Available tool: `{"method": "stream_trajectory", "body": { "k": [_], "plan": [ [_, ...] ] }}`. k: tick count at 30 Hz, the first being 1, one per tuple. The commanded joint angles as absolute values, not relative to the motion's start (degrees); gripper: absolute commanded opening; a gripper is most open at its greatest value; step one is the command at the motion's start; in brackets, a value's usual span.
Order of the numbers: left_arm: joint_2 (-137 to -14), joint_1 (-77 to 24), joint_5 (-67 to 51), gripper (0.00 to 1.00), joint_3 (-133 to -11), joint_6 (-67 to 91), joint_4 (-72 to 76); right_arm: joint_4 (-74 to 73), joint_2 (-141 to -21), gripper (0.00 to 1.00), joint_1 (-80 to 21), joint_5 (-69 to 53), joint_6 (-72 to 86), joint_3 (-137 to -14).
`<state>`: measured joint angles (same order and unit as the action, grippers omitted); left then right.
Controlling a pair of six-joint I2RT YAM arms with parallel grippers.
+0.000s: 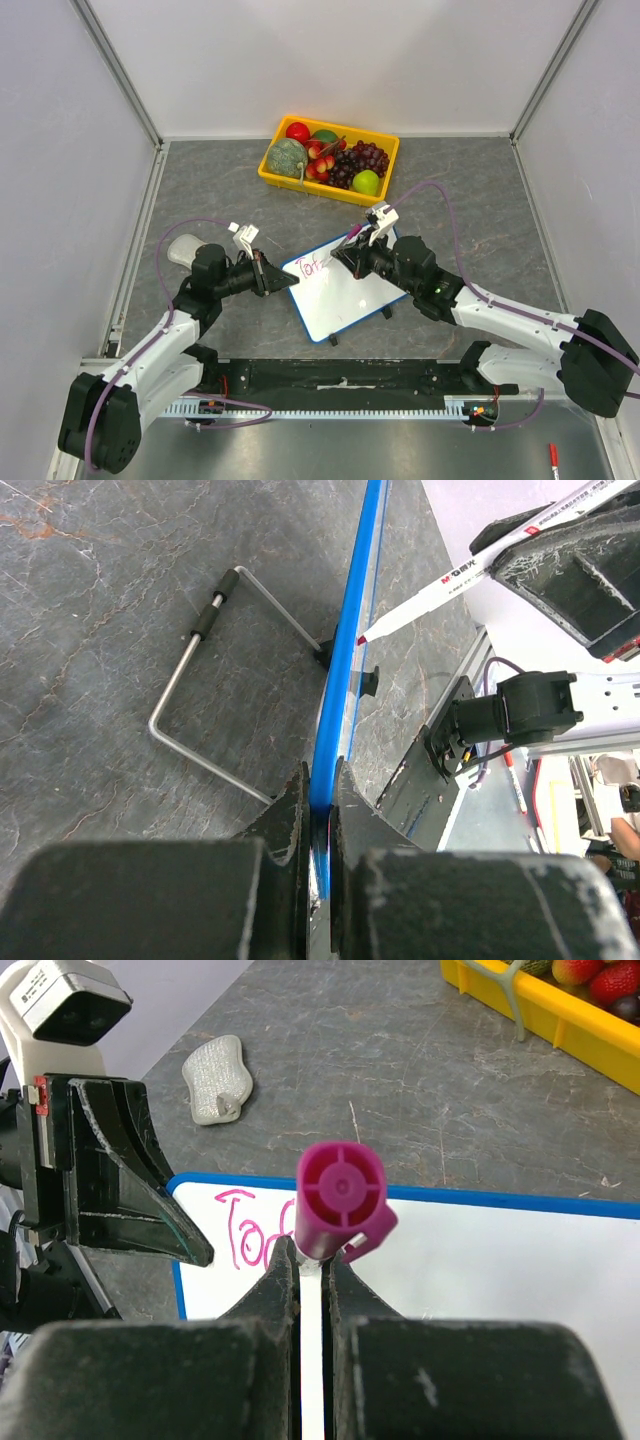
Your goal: Write a sentence on the whiteboard
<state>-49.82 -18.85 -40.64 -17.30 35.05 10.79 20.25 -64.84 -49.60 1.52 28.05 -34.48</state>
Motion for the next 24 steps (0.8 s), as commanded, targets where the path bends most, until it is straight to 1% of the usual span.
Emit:
{"method": "stream_trajectory", "body": {
  "k": [1,10,24],
  "plan": [
    [-50.8,-19.77,-36.21,0.02,-17.23,28.39,4.31,20.92,-64.6,0.0,-49.31,4.83,27.95,-36.91],
    [-50.8,-19.78,-36.04,0.02,-17.23,28.21,4.13,21.0,-65.3,0.0,-49.22,5.28,28.12,-38.5],
    [-50.54,-20.21,-35.68,0.02,-17.31,28.21,3.78,19.34,-65.74,0.0,-49.31,2.02,27.33,-35.34]
  ]
}}
